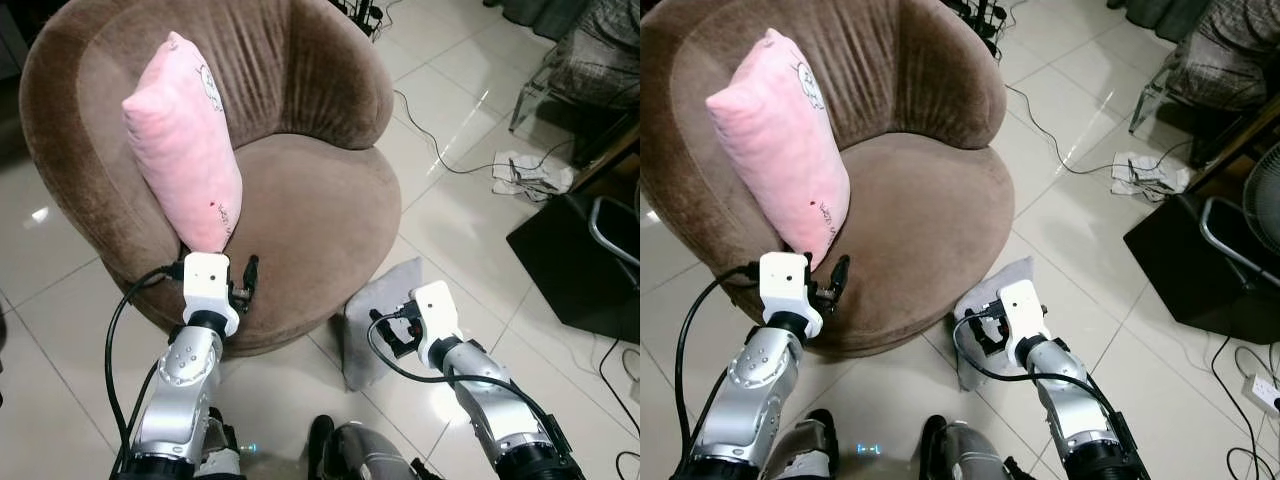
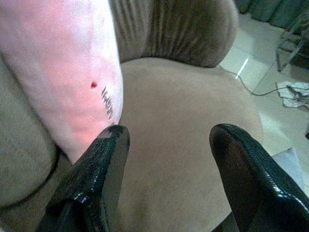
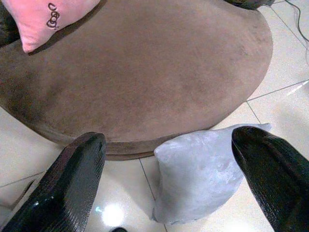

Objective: Move the pillow to the sofa from floor

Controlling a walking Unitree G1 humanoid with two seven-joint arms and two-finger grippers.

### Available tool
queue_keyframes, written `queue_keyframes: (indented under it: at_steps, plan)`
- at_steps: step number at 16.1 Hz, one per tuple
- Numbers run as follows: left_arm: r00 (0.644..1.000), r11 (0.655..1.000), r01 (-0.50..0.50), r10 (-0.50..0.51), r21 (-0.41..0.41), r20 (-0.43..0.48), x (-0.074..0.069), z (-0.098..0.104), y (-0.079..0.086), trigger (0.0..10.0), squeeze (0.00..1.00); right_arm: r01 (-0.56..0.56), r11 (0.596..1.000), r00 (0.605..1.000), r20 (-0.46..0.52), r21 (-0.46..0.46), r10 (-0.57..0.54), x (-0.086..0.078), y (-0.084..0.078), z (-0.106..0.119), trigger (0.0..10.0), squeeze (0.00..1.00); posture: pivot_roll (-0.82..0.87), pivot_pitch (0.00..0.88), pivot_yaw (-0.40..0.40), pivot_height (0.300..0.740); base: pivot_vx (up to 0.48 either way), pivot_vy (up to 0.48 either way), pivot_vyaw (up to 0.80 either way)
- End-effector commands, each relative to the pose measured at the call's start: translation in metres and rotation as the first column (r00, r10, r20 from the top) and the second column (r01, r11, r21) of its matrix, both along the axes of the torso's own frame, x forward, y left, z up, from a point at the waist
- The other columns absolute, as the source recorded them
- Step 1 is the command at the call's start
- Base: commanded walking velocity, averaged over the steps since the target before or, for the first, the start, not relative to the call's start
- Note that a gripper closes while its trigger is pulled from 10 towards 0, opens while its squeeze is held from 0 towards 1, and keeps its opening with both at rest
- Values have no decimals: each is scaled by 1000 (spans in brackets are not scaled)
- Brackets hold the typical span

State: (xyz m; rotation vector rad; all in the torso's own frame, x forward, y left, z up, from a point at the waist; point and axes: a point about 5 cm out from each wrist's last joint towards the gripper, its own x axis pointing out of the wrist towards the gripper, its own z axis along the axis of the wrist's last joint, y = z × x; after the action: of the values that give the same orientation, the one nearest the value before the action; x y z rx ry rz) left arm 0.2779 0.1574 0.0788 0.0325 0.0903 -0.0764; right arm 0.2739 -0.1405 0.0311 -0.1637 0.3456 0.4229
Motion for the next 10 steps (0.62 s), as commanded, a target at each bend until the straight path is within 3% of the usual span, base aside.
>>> queue_keyframes:
  at_steps: [1,10]
  plan:
    - [999,1000,0,0,-4,-41,-4,-9,-5,10000,0,13,1000,999,-30,-25,-14,-5,-8,-5,10000,0,-27,231,-184,740,0,0,0]
    - [999,1000,-6,6,6,-33,7,-6,-8,10000,0,12,1000,1000,-12,-29,-12,-4,-6,-1,10000,0,-38,246,-176,740,0,0,0]
